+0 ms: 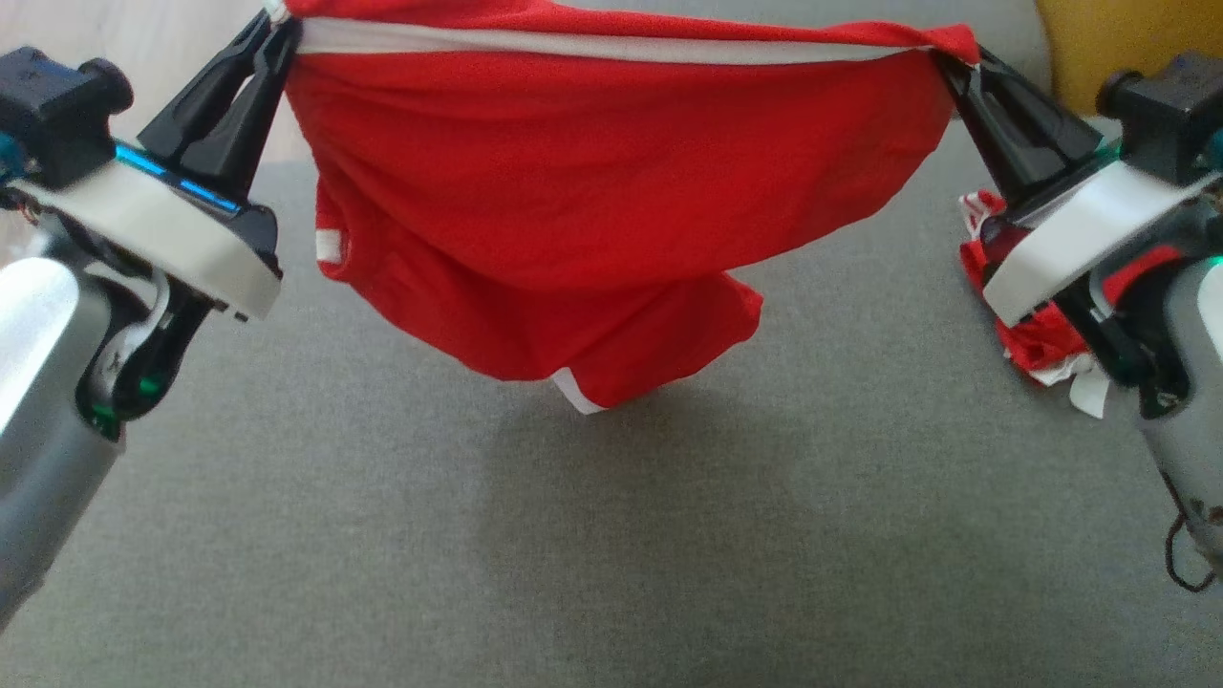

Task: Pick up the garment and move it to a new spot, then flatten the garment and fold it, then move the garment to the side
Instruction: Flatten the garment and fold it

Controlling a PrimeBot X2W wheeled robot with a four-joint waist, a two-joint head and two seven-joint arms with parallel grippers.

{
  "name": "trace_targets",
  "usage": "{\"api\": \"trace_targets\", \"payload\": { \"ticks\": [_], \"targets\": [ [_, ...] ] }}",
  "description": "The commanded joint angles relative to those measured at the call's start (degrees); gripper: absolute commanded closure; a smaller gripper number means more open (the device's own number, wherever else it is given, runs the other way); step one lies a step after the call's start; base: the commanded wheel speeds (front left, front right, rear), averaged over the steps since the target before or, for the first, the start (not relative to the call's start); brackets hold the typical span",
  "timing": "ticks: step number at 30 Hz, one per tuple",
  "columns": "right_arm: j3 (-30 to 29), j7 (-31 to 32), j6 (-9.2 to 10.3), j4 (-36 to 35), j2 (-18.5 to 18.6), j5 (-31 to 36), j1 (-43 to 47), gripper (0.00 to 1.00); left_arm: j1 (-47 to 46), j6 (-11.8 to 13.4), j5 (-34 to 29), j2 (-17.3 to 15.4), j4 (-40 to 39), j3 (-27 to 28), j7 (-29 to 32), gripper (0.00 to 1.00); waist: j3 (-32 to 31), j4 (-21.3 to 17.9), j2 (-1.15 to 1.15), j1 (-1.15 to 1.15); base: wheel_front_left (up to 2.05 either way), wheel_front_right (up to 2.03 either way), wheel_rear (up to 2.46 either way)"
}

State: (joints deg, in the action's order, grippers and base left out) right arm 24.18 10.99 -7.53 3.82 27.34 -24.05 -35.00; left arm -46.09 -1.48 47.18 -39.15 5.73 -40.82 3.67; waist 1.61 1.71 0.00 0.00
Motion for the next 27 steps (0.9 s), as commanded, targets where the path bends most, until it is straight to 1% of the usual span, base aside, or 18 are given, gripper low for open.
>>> {"api": "trace_targets", "payload": {
  "ticks": [1,4,7,9,12,14,16,19,21,23,27],
  "targets": [
    [-0.6,1.0,0.04,-2.09,0.06,0.5,-2.31,1.0,-4.4,0.6,0.27,-2.81,-1.23,3.19,0.75,1.0,2.31,-0.06,0.0,0.0,0.0,0.0,0.0],
    [-0.79,4.03,0.04,-2.52,0.31,0.7,-6.12,1.0,-8.3,0.38,-0.37,-2.37,-0.42,2.33,4.54,1.0,6.9,-0.02,0.0,0.0,0.0,0.0,0.0],
    [-0.61,6.24,0.04,-1.0,0.51,0.63,-13.13,1.0,-14.72,-0.32,0.03,-0.16,3.11,2.92,6.96,1.0,12.71,-0.24,0.0,0.0,0.0,0.0,0.0],
    [0.1,6.85,0.04,1.6,0.27,1.29,-19.11,1.0,-19.47,-1.18,0.1,1.3,6.87,3.48,7.75,1.0,16.49,-0.84,0.0,0.0,0.0,0.0,0.0],
    [1.08,5.81,0.04,8.08,-0.63,2.73,-29.44,1.0,-27.46,-2.63,-0.14,3.59,13.07,4.54,7.54,1.0,21.7,-1.69,0.0,0.0,0.0,0.0,0.0],
    [-0.04,3.62,0.04,13.51,-2.02,4.15,-36.24,1.0,-33.07,-3.19,-0.46,5.54,17.67,5.79,5.54,1.0,24.51,-1.94,0.0,0.0,0.0,0.0,0.0],
    [-1.43,0.98,0.04,19.09,-3.61,5.6,-41.65,1.0,-37.86,-3.47,-1.79,7.36,22.07,6.57,2.06,1.0,26.44,-1.9,0.0,0.0,0.0,0.0,0.0],
    [-2.27,-3.02,0.04,26.23,-6.02,7.34,-46.28,1.0,-42.42,-4.23,-3.4,10.02,28.52,6.58,-3.36,1.0,28.07,-1.85,0.0,0.0,0.0,0.0,0.0],
    [-1.19,-5.35,0.04,29.9,-7.1,7.85,-46.99,1.0,-43.07,-5.04,-2.5,12.07,32.06,6.57,-6.63,1.0,28.46,-1.74,0.0,0.0,0.0,0.0,0.0],
    [-0.37,-7.3,0.04,33.22,-8.04,7.53,-46.37,1.0,-42.64,-5.6,-2.5,12.9,34.76,5.35,-9.35,1.0,28.65,-1.95,0.0,0.0,0.0,0.0,0.0],
    [2.74,-9.43,0.04,39.06,-8.64,6.99,-43.15,1.0,-38.85,-5.96,0.18,15.22,38.07,2.26,-12.29,1.0,28.7,-1.57,0.0,0.0,0.0,0.0,0.0]
  ]
}}
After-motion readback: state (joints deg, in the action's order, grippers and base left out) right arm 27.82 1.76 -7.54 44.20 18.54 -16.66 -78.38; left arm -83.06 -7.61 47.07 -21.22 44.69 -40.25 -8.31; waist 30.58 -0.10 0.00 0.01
